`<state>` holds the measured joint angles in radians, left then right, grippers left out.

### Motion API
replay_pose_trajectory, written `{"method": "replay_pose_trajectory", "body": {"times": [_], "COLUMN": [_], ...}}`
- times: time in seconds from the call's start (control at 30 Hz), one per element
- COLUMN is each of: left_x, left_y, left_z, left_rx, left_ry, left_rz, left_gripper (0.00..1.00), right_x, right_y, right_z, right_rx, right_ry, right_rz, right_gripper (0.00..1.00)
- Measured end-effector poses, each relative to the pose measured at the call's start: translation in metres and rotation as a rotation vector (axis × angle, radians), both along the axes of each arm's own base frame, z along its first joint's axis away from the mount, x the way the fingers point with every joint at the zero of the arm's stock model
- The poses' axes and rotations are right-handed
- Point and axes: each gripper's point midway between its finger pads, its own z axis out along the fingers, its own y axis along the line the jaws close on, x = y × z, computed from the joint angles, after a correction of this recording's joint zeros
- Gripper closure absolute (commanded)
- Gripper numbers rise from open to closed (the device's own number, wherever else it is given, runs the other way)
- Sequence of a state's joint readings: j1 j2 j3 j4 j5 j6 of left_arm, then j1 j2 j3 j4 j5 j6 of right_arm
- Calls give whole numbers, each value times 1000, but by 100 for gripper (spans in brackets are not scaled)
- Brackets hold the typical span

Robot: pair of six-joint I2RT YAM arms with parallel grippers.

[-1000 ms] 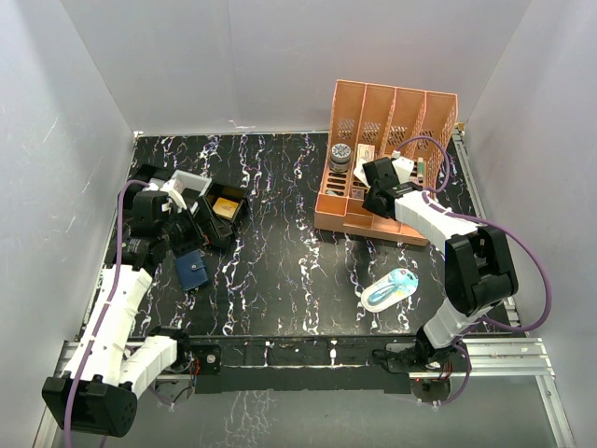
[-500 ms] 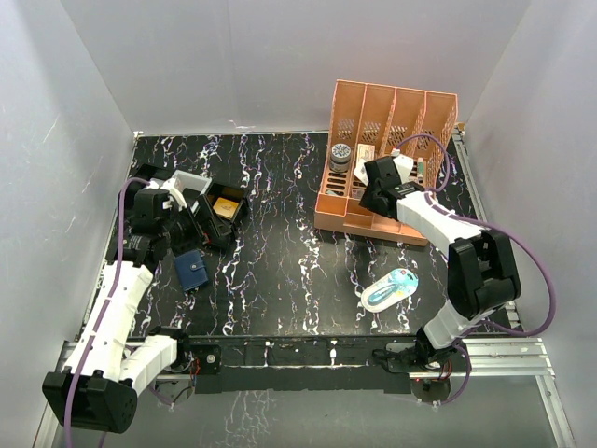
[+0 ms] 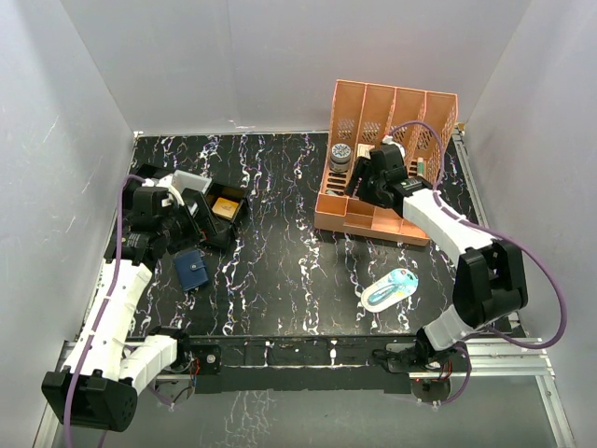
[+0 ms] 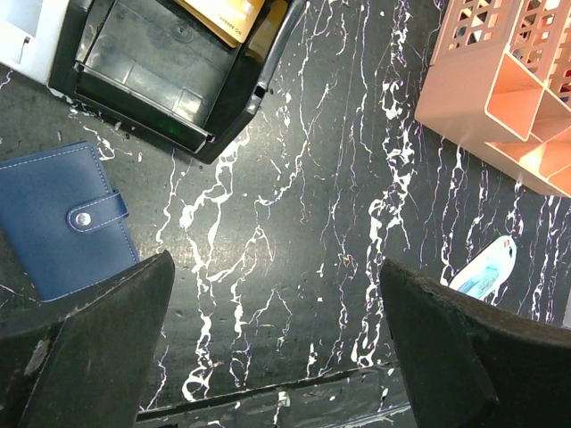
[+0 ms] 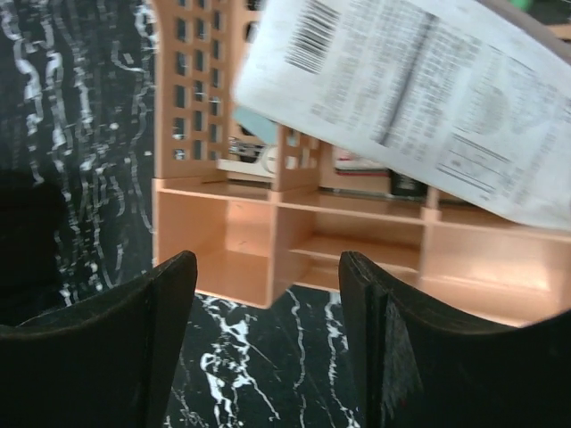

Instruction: Take the credit cards out of the card holder

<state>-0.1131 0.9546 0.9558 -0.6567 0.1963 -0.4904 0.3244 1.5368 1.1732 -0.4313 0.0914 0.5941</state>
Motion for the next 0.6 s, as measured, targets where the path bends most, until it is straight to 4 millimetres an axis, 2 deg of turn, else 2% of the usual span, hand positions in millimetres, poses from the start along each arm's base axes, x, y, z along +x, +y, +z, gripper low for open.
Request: {"method": "replay_pose_trajectory", "body": {"times": [0.17,0.33,0.43,0.6], "left_x": [0,-2,-2,-2], "left_y": [2,2,2,2], "left_z": [-1,-2,-2,-2], "left_rx": [9,16,16,16], "left_ry": [3,7,8,9], "left_rz": [4,1,-1,-2], "left_gripper": [1,1,1,1], "right_x": [18,41,53,70], "right_y": [29,46,38,7], "right_z": [6,-10,-32,-70], "right_rx": [49,18,-67,-252], "right_ry": [-7,15,46,118], "right_rz": [93,124,93,-3], "right_gripper": [35,34,36,38]}}
